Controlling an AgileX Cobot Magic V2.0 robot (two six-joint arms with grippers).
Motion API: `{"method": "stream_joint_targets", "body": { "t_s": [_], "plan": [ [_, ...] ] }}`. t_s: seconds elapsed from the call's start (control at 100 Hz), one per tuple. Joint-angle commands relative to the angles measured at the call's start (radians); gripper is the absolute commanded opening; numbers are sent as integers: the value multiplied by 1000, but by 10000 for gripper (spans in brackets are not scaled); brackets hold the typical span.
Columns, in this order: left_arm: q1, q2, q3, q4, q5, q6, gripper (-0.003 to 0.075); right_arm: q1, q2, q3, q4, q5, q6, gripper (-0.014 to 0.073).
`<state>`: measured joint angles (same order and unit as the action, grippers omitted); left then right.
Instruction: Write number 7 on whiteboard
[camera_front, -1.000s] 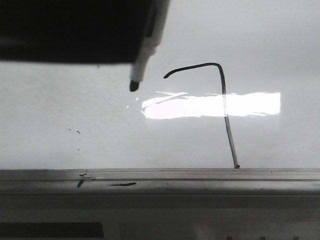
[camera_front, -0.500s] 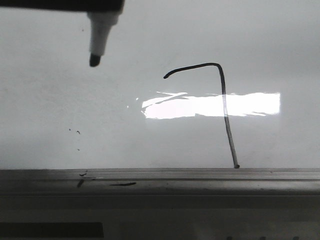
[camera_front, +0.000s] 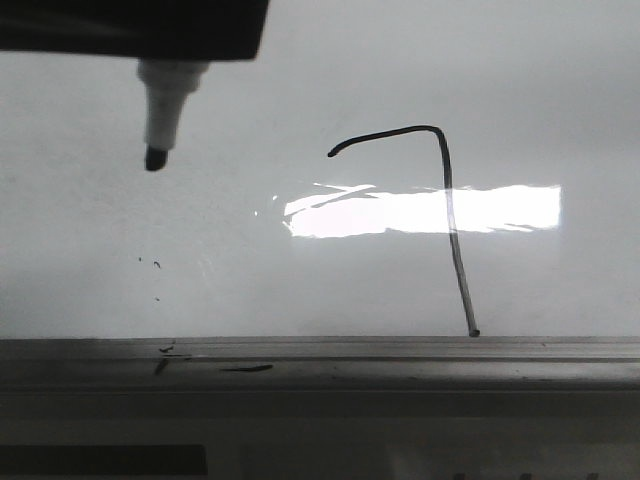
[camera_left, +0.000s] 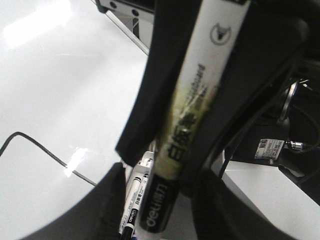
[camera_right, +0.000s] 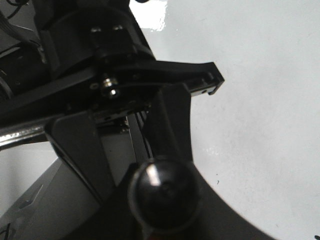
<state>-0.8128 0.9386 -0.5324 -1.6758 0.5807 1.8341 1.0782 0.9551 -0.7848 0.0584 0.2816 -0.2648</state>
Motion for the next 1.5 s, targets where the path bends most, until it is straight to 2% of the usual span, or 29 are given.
{"method": "stream_joint_targets", "body": {
  "t_s": [0.0, 0.11, 0.34, 0.44, 0.56, 0.66, 0.7, 0.81, 0.89, 0.96, 1.02, 1.09, 1.1, 1.13, 1.15, 1.16, 1.2, 1.26, 1.49],
  "plan": [
    [0, -4, -32, -57, 5, -1, 137, -1, -4, -31, 33, -72, 3, -44],
    [0, -4, -32, -43, 3, -1, -19, -1, -4, -31, 49, -68, 3, -43],
    [0, 22, -20, -26, 15, -1, -20, -1, 4, -31, 71, -10, 3, -29],
    [-3, 53, -14, -26, 61, -1, -20, -1, 21, -31, 113, 43, 3, 85],
    [-3, 81, 1, -23, 108, -1, -20, -1, 28, -31, 148, 39, 3, 347],
    [-3, 93, 16, -21, 108, -4, -20, -1, 9, -31, 148, -1, 3, 492],
    [-3, 97, 21, -21, 106, -13, -20, -1, -4, -32, 148, -13, 3, 519],
    [-3, 96, 32, -25, 84, -56, -20, -1, -61, -43, 108, -15, 3, 522],
    [-3, 96, 32, -25, 40, -174, -20, -1, -116, -43, 69, -13, 3, 522],
    [-3, 96, 32, -25, -8, -273, -20, -1, -175, -43, 56, -13, 3, 514],
    [-3, 96, 32, -25, -36, -304, -20, -1, -215, -43, 56, -13, 3, 479],
    [-3, 96, 32, -25, -79, -345, -20, -1, -261, -43, 56, -13, 8, 381],
    [-3, 96, 32, -25, -84, -351, -20, -1, -270, -43, 56, -13, 10, 338],
    [-3, 96, 32, -25, -107, -362, -20, -1, -287, -43, 56, -13, 15, 289],
    [-3, 96, 32, -25, -126, -375, -20, -1, -298, -43, 58, -13, 18, 216],
    [-3, 96, 32, -25, -139, -379, -20, -1, -302, -43, 58, -13, 18, 216],
    [-3, 96, 31, -25, -186, -404, -20, -1, -322, -43, 58, -13, 19, 81],
    [-3, 96, 29, -35, -246, -424, -20, -1, -345, -43, 58, -11, 19, -67],
    [-3, 96, 22, -117, -542, -431, -20, -1, -387, -43, 58, 27, 19, -63]
  ]
}}
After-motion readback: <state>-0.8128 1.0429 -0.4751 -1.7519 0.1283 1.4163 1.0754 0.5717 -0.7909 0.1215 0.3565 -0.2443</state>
